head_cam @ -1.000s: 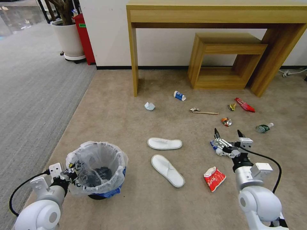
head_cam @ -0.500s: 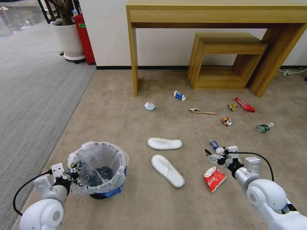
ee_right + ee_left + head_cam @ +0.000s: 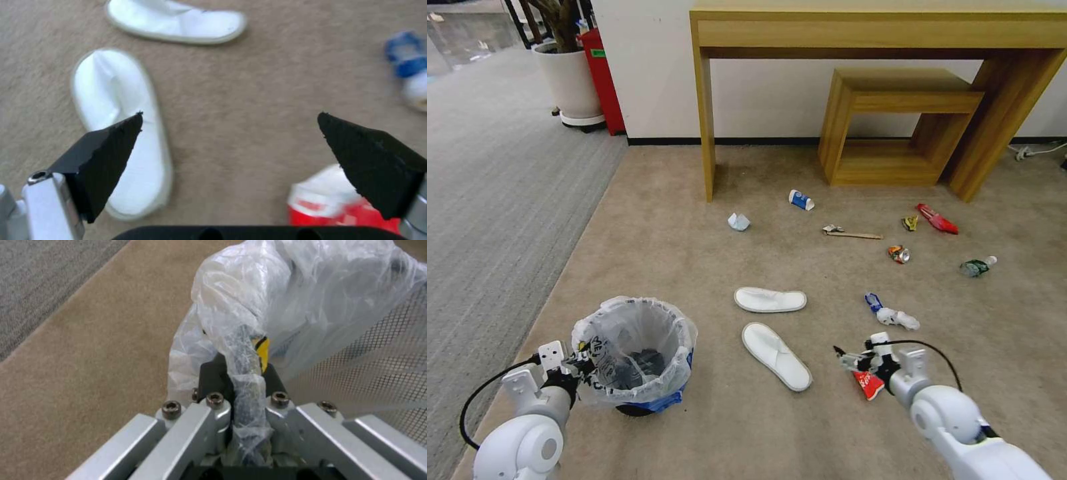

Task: Pick up the trash bin and place the garbage on the floor into it.

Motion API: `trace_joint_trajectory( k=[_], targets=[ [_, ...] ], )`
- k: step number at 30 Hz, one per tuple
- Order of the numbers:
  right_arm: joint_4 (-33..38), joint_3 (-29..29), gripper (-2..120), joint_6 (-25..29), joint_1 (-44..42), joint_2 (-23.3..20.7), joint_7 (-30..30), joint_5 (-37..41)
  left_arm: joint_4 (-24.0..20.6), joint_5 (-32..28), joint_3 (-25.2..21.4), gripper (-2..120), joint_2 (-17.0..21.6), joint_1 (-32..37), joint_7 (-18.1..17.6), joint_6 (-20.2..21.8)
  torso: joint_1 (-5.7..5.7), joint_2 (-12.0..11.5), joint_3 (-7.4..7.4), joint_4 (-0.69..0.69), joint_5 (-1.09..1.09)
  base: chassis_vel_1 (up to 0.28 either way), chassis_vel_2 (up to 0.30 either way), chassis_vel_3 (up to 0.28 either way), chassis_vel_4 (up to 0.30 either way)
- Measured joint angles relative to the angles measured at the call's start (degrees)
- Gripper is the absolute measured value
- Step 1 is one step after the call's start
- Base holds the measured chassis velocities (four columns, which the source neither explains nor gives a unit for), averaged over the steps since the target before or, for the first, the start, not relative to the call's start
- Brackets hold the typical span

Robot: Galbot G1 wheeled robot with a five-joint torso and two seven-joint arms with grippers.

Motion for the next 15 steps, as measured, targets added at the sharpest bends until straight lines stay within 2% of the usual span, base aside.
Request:
trace_joint_trajectory(
  k=[10,13,15],
  targets=[
    [-8.5,-9.7,100,5.7,7.4,2.8,-3.4,-2.8,0.5,0.3,0.1,2,-0.7,-0.1,0.0,-0.4,0.00,0.0,0.00,0.00,-0.02,0.000,0.000,0.000,0.000],
    [-13.3,-12.7,100,11.3,10.5,3.9,-7.9,-4.6,0.6,0.4,-0.2,2,-0.8,0.0,0.0,-0.7,0.00,0.0,0.00,0.00,-0.01,0.000,0.000,0.000,0.000],
    [-15.0,-13.5,100,12.9,11.5,4.4,-9.0,-4.8,0.7,0.3,-0.2,2,-0.8,0.0,0.1,-0.8,0.00,0.0,0.00,0.00,-0.01,0.000,0.000,0.000,0.000]
  ],
)
